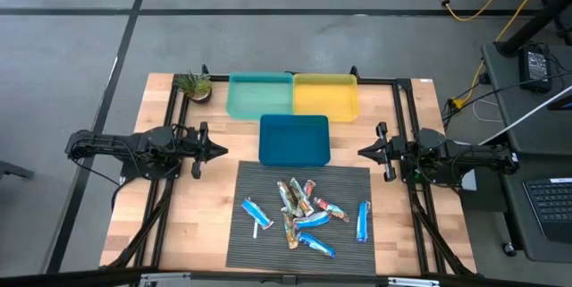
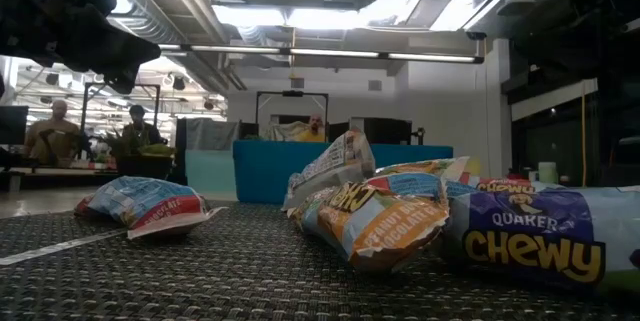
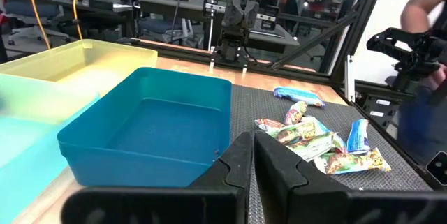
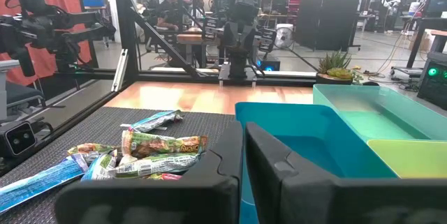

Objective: Pick and place Granola Bars by type

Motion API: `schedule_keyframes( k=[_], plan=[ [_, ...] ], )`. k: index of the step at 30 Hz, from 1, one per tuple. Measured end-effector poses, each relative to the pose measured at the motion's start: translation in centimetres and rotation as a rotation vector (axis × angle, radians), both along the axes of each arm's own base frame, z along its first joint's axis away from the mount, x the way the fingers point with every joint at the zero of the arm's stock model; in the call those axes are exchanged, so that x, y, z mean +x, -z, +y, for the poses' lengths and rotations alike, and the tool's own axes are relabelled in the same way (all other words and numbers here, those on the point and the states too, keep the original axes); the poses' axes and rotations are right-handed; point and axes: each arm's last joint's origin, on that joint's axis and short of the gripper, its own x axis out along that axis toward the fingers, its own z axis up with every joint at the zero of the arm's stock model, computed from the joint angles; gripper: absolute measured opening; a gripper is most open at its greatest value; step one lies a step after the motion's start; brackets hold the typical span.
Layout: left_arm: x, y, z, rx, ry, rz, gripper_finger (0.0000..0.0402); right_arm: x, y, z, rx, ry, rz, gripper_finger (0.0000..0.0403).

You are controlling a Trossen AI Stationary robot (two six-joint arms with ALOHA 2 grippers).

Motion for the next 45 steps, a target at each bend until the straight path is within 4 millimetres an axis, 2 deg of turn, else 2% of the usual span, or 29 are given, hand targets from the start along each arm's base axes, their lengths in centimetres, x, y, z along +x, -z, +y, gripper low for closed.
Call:
schedule_keyframes(
  k=[8,14,22,30,37,45],
  plan=[
    [0.0,-0.01,0.0,0.0,0.0,0.0,0.0009,0.0,0.01,0.0,0.0,0.0,0.0,0.0021],
    [0.0,-0.01,0.0,0.0,0.0,0.0,0.0013,0.0,0.01,-0.01,-0.218,0.007,-0.015,0.0021],
    [0.0,-0.01,0.0,0.0,0.0,0.0,0.0012,0.0,0.01,0.0,-0.246,0.007,-0.017,0.0021],
    [0.0,0.0,0.0,0.0,0.0,0.0,0.0009,-0.02,-0.45,-0.04,-0.105,0.016,-0.054,0.0021],
    [0.0,0.0,0.0,0.0,0.0,0.0,0.0008,-0.04,-0.72,-0.07,0.092,0.02,-0.07,0.0021],
    [0.0,0.0,0.03,0.025,-0.007,0.001,0.0013,-0.03,-0.7,-0.08,0.186,0.015,-0.062,0.0021]
  ],
)
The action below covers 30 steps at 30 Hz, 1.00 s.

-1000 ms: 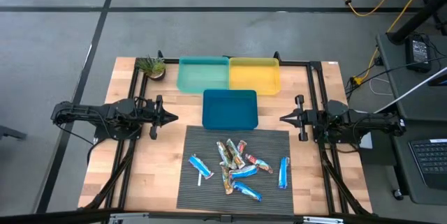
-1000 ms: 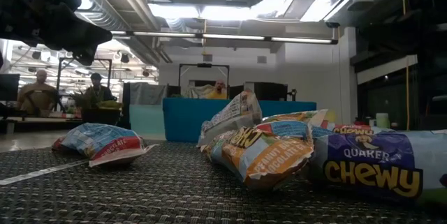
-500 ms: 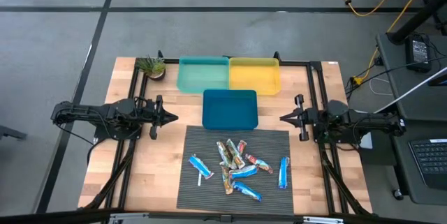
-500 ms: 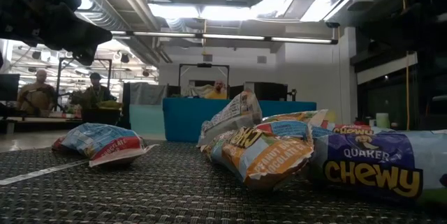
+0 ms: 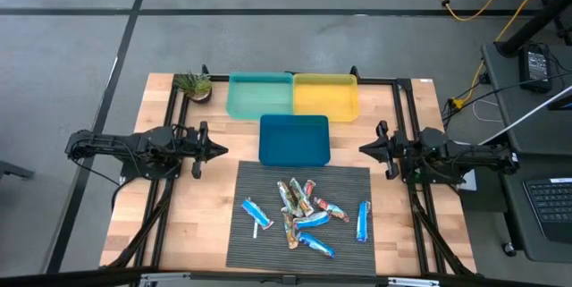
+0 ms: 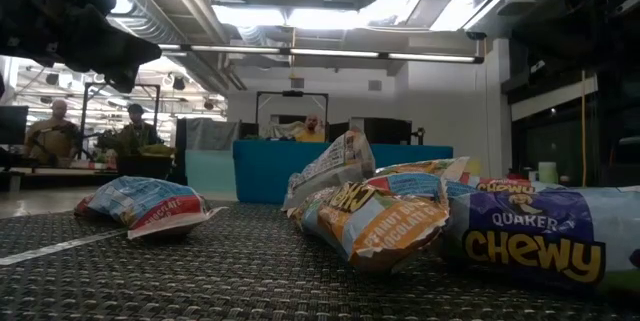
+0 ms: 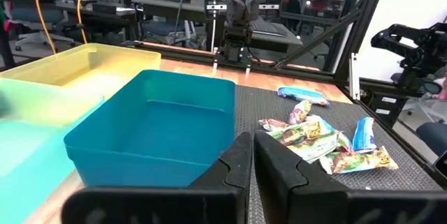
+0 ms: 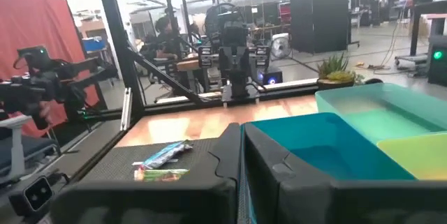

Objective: Pick and place Granola Bars by type
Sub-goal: Put the red granola bar into the green bin

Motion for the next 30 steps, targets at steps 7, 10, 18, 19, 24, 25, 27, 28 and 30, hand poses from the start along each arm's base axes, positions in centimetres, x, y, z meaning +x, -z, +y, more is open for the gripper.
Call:
schedule_keyframes(
  k=[7,10,18,19,24,25,27,28,30],
  plan=[
    [0.0,-1.0,0.3,-0.126,-0.119,-0.114,0.001,0.0,0.0,0.0,0.036,-0.003,-0.002,0.0021],
    [-0.1,-1.5,0.5,-0.26,-0.186,-0.192,0.0013,0.0,-0.4,0.0,0.036,-0.004,-0.036,0.0021],
    [-0.2,-2.1,0.9,-0.442,-0.286,-0.297,0.0011,-0.3,-1.6,0.0,0.001,0.0,-0.091,0.0021],
    [-0.2,-2.1,0.9,-0.443,-0.285,-0.3,0.0012,-0.3,-2.0,0.0,-0.013,0.002,-0.089,0.0021],
    [-0.4,-3.1,0.7,-0.41,-0.207,-0.378,0.002,-0.5,-4.0,-0.1,-0.051,0.031,-0.044,0.0021],
    [-0.4,-3.5,0.6,-0.4,-0.183,-0.391,0.0022,-0.5,-4.6,-0.1,-0.048,0.044,-0.032,0.0021],
    [-0.6,-4.7,0.6,-0.394,-0.148,-0.408,0.0026,-0.5,-5.8,-0.1,-0.043,0.051,0.003,0.0021],
    [-0.6,-5.5,0.5,-0.393,-0.133,-0.405,0.0028,-0.4,-6.4,-0.1,-0.044,0.05,0.025,0.0021],
    [-0.6,-7.3,0.4,-0.376,-0.096,-0.364,0.0032,-0.2,-7.8,-0.1,-0.053,0.049,0.072,0.0021]
  ],
)
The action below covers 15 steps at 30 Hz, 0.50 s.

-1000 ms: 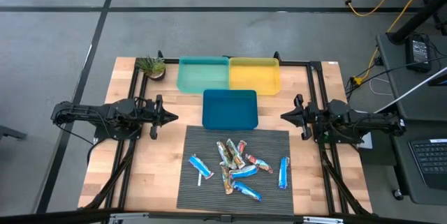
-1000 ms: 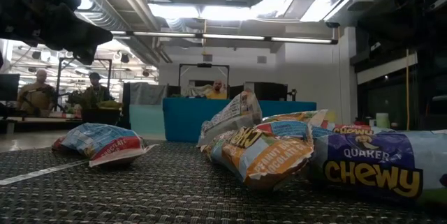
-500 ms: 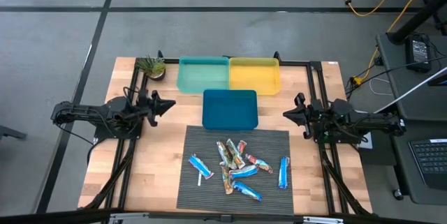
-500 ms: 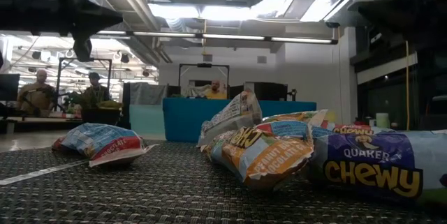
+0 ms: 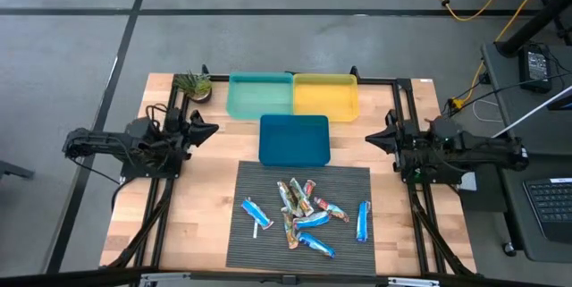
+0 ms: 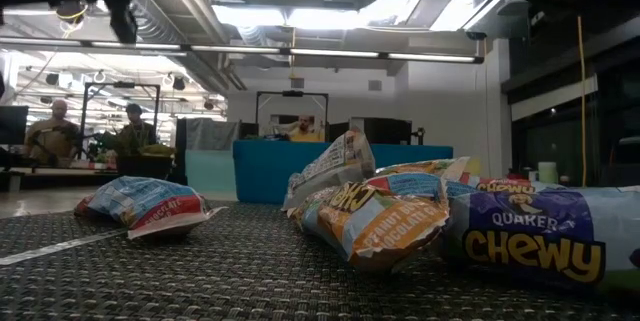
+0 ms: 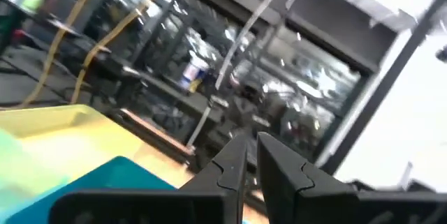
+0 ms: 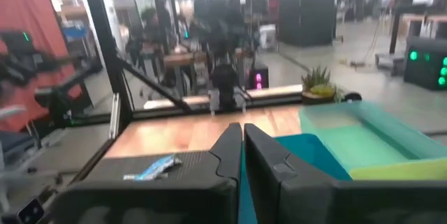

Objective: Pick and place Granola Bars by type
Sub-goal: Put the red granola bar into the green bin

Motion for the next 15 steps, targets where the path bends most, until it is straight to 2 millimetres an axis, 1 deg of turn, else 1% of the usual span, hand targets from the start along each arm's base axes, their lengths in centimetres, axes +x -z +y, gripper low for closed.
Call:
schedule_keyframes(
  k=[4,6,8,11,13,15],
  plan=[
    [0.9,-4.6,-0.4,0.1,0.126,0.141,0.0033,1.1,-3.3,0.0,-0.005,-0.001,0.054,0.0021],
    [1.8,-6.8,-0.7,0.168,0.203,0.221,0.0033,1.8,-5.2,0.0,-0.005,-0.003,0.052,0.0021],
    [2.9,-8.5,-1.1,0.244,0.289,0.296,0.0033,2.4,-6.9,0.0,-0.008,-0.006,0.041,0.0021],
    [4.6,-10.1,-1.8,0.348,0.397,0.367,0.0033,3.1,-9.2,0.1,-0.023,-0.012,0.018,0.0021],
    [5.8,-10.5,-2.3,0.399,0.466,0.403,0.0033,3.5,-10.3,0.1,-0.054,-0.017,0.008,0.0021],
    [6.9,-10.5,-2.8,0.412,0.529,0.436,0.0033,3.7,-11.0,0.2,-0.087,-0.024,0.0,0.0021]
  ],
)
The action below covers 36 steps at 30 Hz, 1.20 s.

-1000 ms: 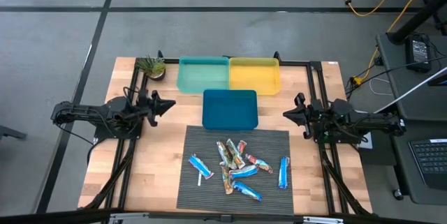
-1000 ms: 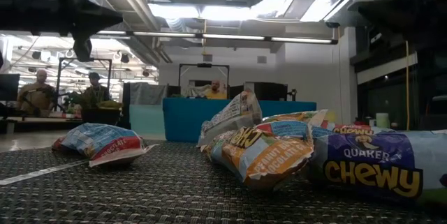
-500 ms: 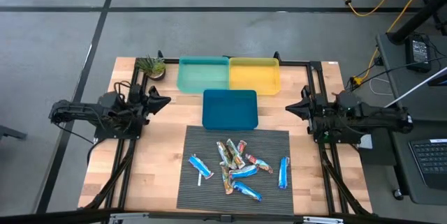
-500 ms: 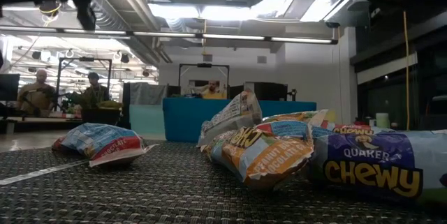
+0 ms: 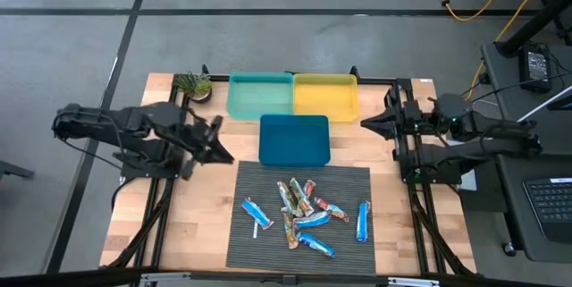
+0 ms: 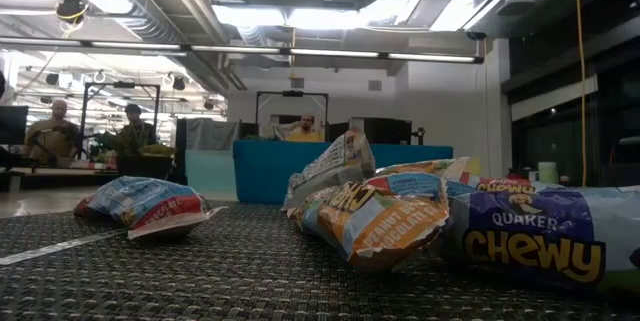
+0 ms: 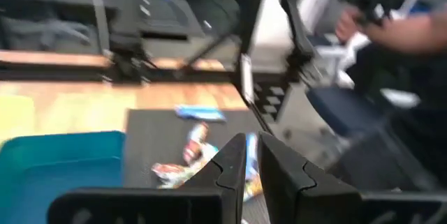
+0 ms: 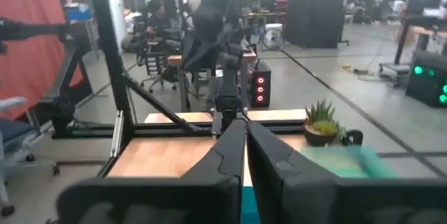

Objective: Pick and place Granola Bars by type
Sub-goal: Put the red granola bar into the green bin

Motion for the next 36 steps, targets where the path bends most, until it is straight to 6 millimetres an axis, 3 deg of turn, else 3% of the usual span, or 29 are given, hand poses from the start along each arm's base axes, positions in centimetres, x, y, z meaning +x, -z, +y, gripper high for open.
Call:
schedule_keyframes(
  k=[6,12,19,32,36],
  plan=[
    [2.6,1.9,-1.5,-0.018,0.076,0.192,0.0033,0.4,-0.2,0.1,-0.098,-0.015,0.013,0.0021],
    [4.7,4.7,-2.2,-0.052,-0.049,0.411,0.0038,0.6,-0.1,0.2,-0.087,-0.058,0.021,0.0021],
    [6.6,6.8,-2.5,-0.068,-0.161,0.517,0.0063,0.5,0.3,0.3,-0.082,-0.101,0.056,0.0021],
    [8.0,10.0,-5.5,0.021,-0.098,0.643,0.0219,0.5,0.7,0.3,-0.076,-0.105,0.101,0.0021],
    [8.6,11.6,-6.5,0.064,-0.072,0.703,0.0249,0.5,1.1,0.3,-0.073,-0.106,0.139,0.0021]
  ],
)
